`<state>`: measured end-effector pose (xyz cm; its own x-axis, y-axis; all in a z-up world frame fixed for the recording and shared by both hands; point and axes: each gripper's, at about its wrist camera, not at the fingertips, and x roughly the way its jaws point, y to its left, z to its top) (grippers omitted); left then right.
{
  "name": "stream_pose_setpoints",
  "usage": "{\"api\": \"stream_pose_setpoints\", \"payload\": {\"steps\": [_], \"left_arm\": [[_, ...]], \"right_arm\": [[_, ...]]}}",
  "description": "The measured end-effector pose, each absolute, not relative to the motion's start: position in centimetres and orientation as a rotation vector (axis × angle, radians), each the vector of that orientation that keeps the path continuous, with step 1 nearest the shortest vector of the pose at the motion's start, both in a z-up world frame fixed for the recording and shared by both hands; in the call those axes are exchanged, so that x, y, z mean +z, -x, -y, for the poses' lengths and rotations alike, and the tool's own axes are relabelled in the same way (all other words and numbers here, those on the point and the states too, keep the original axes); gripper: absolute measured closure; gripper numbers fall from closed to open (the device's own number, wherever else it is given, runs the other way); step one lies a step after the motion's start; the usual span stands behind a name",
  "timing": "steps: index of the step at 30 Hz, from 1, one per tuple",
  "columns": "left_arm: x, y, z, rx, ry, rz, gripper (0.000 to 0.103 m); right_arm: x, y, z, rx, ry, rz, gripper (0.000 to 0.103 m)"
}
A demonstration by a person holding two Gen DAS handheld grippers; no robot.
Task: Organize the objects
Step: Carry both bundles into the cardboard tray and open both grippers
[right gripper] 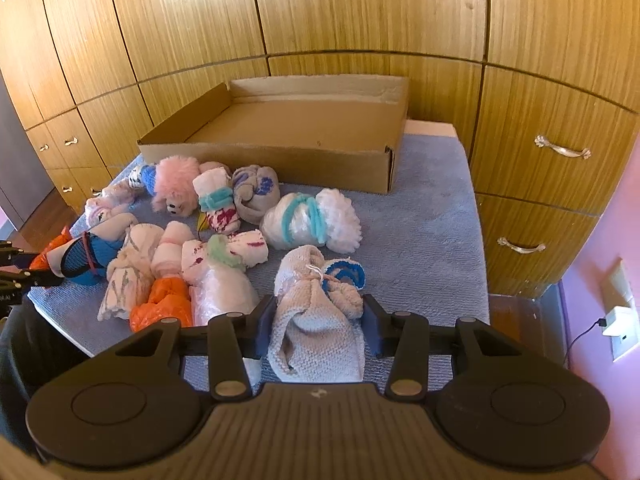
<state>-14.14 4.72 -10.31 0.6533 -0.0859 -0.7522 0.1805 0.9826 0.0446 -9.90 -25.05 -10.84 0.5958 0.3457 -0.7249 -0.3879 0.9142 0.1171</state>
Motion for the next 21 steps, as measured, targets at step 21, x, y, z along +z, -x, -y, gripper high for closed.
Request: {"api": "stream_pose_setpoints", "payload": {"steps": [21], "left_arm": [[-0.3,-4.5,-1.8,-0.214,-0.066,-0.754,0.062]], "right_arm": [[-1.0,-1.9,19.9,0.546,-0.020,-0.660,0.062]]}}
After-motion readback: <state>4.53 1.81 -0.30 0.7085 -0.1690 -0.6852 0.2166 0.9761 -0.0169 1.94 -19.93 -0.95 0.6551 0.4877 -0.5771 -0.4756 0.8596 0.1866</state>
